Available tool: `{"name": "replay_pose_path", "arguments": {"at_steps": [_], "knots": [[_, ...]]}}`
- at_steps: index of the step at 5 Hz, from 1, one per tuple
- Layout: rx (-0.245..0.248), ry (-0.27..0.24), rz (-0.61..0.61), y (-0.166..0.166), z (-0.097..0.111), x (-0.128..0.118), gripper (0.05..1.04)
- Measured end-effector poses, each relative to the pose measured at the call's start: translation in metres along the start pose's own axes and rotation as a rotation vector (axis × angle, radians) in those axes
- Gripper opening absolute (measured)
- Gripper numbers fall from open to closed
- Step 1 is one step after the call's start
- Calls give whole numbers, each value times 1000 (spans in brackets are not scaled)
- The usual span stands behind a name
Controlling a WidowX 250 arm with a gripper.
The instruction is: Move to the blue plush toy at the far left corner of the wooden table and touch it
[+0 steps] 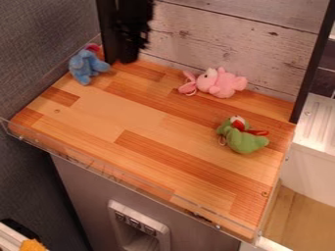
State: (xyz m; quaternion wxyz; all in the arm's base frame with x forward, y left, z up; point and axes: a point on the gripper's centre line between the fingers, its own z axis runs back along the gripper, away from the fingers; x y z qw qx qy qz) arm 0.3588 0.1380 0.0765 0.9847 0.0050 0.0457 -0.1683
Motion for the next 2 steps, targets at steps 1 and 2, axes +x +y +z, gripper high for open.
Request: {"name": "replay_pose_path", "arguments": {"at_steps": [1,2], "knots": [[-11,7,114,27,-1,-19,99],[-23,17,168,44,-4,-28,251]]}}
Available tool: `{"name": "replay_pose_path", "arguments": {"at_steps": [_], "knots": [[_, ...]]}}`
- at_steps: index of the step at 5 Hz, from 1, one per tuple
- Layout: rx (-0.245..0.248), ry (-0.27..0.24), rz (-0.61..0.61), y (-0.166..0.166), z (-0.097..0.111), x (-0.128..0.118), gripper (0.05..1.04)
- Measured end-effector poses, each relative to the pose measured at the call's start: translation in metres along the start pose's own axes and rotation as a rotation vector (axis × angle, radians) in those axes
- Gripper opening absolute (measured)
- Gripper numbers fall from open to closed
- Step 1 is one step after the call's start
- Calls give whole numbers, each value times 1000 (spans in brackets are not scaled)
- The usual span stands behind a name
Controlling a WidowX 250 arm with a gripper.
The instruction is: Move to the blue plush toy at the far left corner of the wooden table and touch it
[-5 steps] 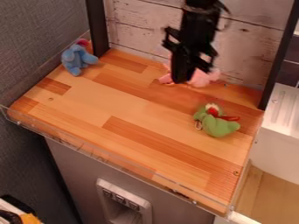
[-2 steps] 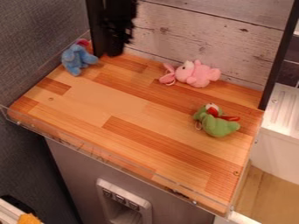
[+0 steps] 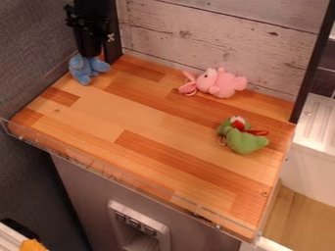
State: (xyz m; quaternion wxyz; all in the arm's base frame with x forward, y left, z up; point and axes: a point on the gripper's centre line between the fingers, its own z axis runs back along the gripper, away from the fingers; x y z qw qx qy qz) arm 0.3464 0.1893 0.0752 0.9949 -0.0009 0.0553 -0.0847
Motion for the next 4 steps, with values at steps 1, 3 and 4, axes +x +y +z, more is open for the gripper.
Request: {"name": "replay_pose_path", "arguments": {"at_steps": [1,3,4], "knots": [[1,0,-15,13,2,5,550],[2,6,-153,23,3,7,1009],[12,-4,-197,23,0,11,1005]]}}
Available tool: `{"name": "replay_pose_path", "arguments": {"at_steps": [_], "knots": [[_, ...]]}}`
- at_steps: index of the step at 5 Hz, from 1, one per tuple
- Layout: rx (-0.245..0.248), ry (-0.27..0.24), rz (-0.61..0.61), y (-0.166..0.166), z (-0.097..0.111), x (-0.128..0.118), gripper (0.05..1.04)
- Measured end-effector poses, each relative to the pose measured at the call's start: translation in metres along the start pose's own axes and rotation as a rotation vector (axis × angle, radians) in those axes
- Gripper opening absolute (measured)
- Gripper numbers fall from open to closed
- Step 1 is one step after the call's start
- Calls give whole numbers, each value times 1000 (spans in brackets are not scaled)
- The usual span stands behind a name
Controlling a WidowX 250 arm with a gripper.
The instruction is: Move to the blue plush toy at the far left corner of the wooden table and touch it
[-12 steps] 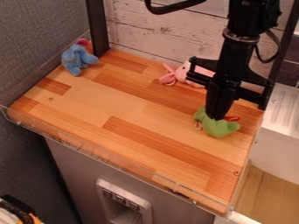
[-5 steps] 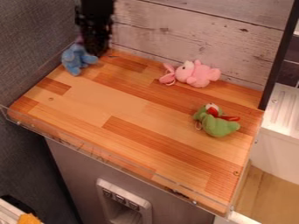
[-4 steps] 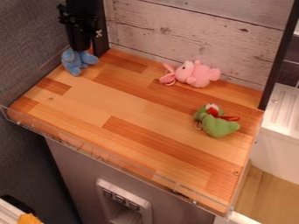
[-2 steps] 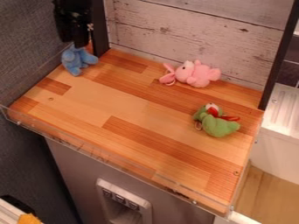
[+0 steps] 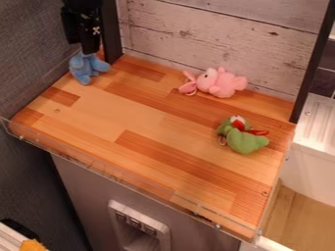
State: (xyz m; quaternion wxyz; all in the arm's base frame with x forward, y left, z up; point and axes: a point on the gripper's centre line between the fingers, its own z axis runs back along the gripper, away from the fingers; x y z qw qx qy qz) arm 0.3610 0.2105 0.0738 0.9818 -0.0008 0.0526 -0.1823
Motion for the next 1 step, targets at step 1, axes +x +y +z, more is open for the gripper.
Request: {"name": "replay_pose_path", "arguments": {"at_steps": [1], "knots": [[21,-18,-5,3,-2,5,1000]]}}
